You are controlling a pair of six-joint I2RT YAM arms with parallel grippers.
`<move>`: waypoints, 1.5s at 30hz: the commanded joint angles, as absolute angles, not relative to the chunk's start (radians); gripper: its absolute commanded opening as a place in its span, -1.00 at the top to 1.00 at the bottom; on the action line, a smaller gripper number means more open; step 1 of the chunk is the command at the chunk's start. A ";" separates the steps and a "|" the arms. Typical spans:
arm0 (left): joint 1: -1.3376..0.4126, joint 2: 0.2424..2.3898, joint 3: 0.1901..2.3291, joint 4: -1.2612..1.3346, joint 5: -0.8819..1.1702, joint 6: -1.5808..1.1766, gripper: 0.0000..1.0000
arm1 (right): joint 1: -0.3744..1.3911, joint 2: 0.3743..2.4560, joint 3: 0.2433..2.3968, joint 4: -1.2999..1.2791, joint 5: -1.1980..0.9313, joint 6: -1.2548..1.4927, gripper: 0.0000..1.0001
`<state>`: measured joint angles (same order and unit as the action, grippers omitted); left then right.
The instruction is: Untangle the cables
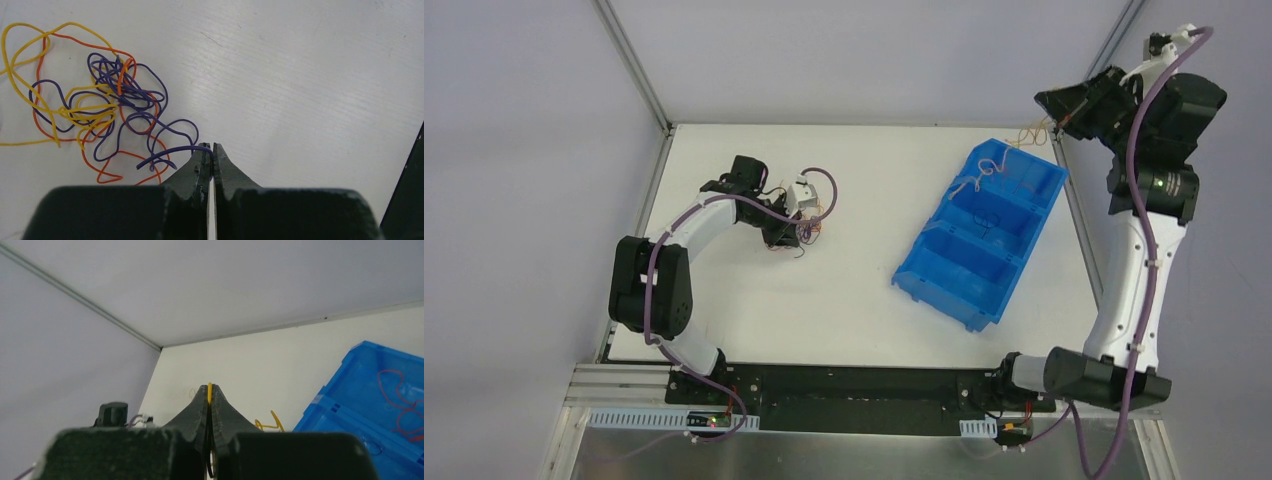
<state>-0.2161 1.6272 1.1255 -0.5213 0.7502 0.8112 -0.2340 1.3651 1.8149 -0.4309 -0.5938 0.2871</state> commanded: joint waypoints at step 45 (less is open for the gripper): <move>-0.411 1.342 1.507 -0.327 0.870 0.159 1.00 | 0.108 1.211 1.304 -0.603 -0.718 -0.259 -0.78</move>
